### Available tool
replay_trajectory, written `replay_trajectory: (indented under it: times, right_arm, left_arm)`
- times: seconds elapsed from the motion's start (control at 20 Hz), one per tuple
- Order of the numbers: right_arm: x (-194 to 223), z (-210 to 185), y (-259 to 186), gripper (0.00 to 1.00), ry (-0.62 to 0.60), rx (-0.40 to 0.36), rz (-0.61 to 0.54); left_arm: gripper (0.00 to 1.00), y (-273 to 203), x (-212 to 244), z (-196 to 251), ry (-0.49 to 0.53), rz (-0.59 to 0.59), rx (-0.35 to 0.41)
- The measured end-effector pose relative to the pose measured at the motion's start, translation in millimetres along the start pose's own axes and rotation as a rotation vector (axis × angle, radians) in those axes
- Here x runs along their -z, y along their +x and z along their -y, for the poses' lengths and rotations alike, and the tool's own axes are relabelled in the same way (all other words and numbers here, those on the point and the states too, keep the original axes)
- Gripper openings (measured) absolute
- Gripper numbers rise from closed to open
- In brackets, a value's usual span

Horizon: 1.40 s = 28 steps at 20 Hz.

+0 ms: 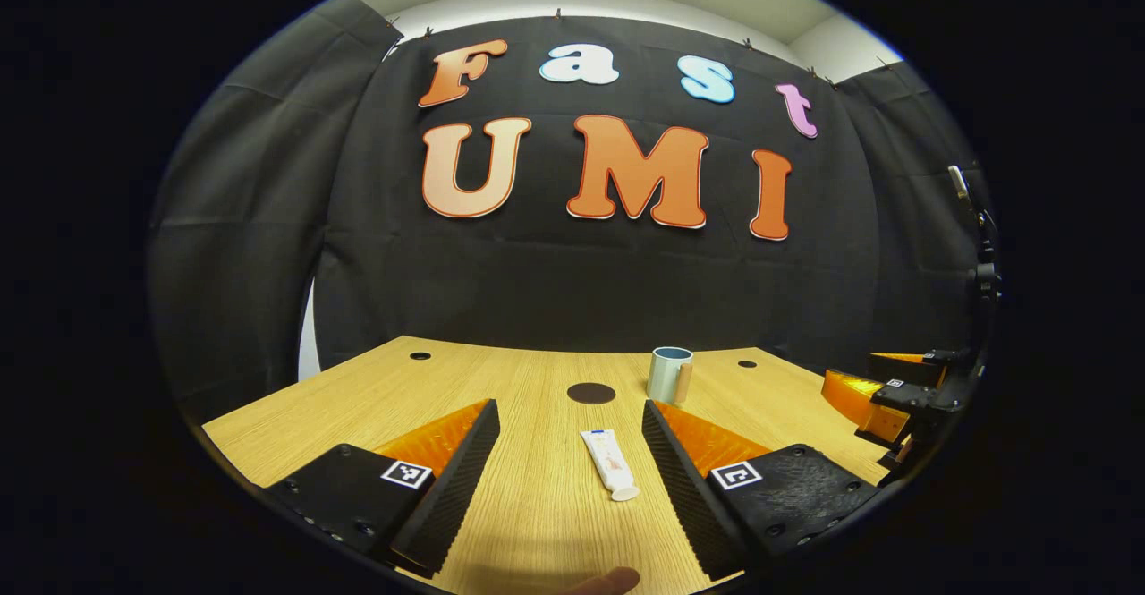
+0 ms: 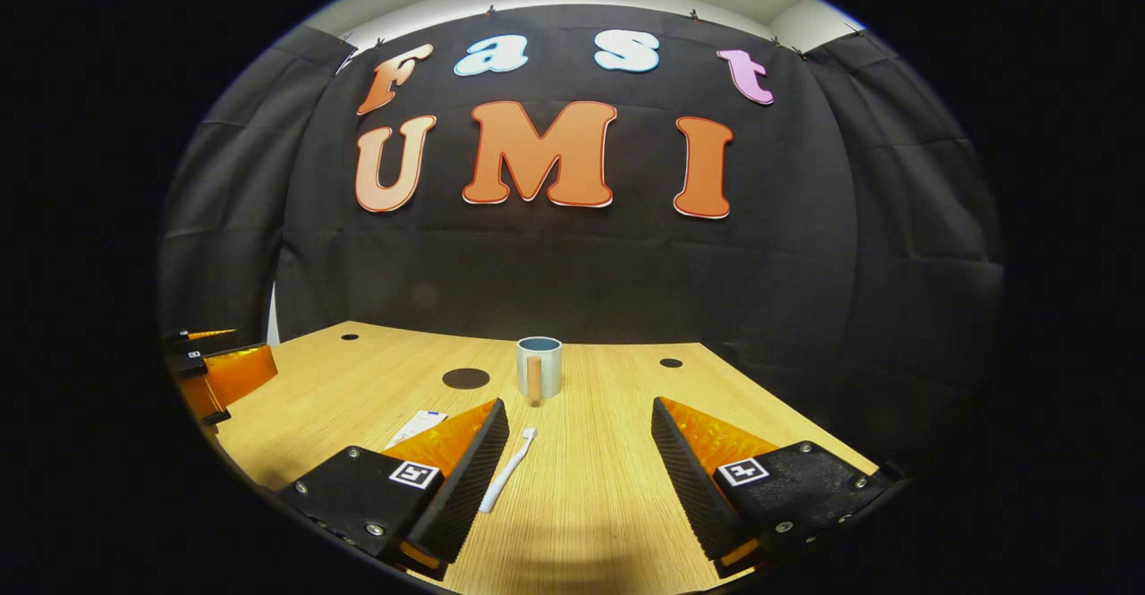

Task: Put the toothbrush and toothpaste on the desktop into the cup, then pick up the cup and place it on the coaster on the desktop.

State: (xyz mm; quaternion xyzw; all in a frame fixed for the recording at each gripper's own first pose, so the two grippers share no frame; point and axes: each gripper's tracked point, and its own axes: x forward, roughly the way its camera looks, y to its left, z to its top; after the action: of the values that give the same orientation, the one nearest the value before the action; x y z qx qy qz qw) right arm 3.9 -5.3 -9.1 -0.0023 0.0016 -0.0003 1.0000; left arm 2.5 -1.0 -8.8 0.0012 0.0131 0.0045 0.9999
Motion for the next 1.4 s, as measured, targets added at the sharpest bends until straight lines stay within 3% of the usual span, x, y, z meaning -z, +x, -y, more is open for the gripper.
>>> replay_trajectory:
  times: [0.5, 1.15, 1.4]
  right_arm:
    - [9, 6, 6, 1.00, 0.002, 0.016, -0.008]
    - [75, -46, 71, 0.94, -0.026, -0.053, -0.174]
    - [103, -53, 98, 0.88, -0.027, -0.033, -0.261]
  left_arm:
    - [0.98, 3, 8, -3, -0.014, -0.012, -0.015]
    - [0.97, 15, 18, -2, -0.001, -0.010, -0.014]
    - [0.97, 24, 22, -5, 0.005, -0.025, -0.021]
